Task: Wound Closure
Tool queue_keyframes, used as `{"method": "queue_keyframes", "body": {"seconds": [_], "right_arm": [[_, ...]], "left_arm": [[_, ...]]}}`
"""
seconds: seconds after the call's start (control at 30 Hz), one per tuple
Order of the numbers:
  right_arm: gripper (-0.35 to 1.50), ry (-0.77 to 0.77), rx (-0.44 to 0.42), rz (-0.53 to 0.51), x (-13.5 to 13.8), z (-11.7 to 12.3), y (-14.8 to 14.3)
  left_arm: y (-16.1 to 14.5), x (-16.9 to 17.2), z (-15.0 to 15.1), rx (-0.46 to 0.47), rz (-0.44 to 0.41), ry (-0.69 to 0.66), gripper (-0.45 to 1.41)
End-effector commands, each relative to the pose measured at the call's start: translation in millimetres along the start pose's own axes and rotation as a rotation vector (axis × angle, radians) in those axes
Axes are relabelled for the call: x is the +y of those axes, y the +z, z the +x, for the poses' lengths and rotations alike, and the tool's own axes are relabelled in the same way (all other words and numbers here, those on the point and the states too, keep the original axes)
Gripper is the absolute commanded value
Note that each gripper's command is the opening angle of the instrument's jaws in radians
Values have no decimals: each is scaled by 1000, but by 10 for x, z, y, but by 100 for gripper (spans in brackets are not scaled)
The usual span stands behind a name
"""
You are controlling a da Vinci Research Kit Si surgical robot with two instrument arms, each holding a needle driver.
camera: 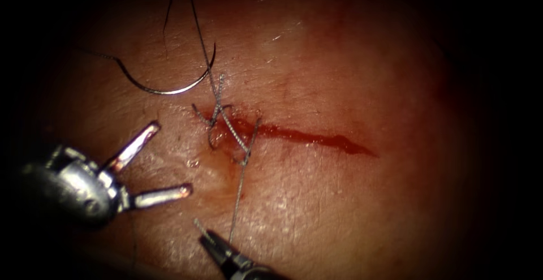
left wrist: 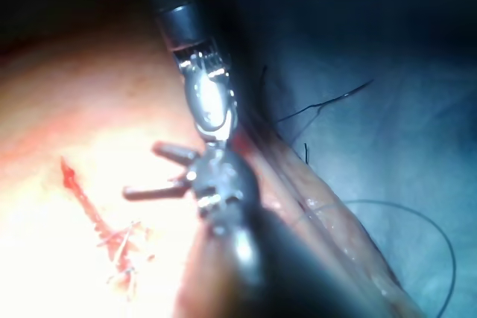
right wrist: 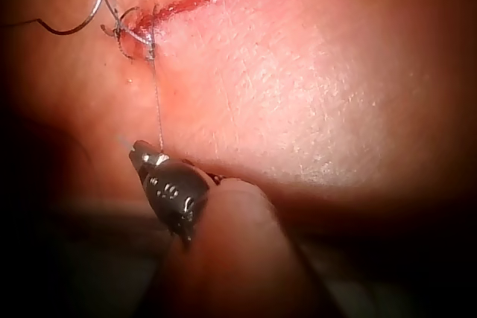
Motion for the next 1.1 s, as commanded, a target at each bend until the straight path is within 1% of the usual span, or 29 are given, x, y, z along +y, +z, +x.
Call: {"method": "queue_keyframes", "body": {"seconds": [0.03, 0.1, 0.13, 0.17, 0.2, 0.23, 0.3, 0.37, 0.43, 0.57, 0.67, 0.77, 0.93, 1.1], "right_arm": [[-35, 5, -1, 4, -11, -4, 7], [-35, 5, -1, 4, -12, -4, 7], [-35, 5, -1, 4, -12, -4, 7], [-35, 5, -1, 4, -12, -4, 7], [-35, 5, -1, 4, -12, -3, 7], [-35, 5, -1, 4, -12, -4, 7], [-35, 5, -1, 4, -13, -4, 8], [-35, 5, 0, 6, -13, -4, 9], [-35, 5, 0, 6, -13, -4, 9], [-35, 4, 0, 7, -14, -4, 9], [-35, 4, 0, 7, -14, -4, 9], [-35, 4, 0, 7, -16, -3, 9], [-35, 4, 0, 8, -17, -3, 9], [-35, 4, -3, 9, -19, -2, 8]], "left_arm": [[2, 6, -8, -1, -13, -42, 77], [14, -4, -19, -18, -32, -209, 77], [25, -12, -31, -35, -61, -439, 77], [28, -15, -35, -34, -74, -491, 77], [34, -20, -41, -29, -93, -576, 77], [44, -29, -53, -17, -119, -706, 77], [53, -38, -63, -8, -146, -788, 77], [67, -50, -80, -4, -185, -915, 76], [76, -57, -92, 7, -208, -992, 76], [89, -73, -120, 49, -250, -1110, 74], [94, -81, -135, 63, -257, -1162, 72], [98, -76, -157, 58, -273, -1219, 69], [93, -64, -168, 56, -283, -1226, 64], [91, -67, -169, 59, -276, -1227, 56]]}}
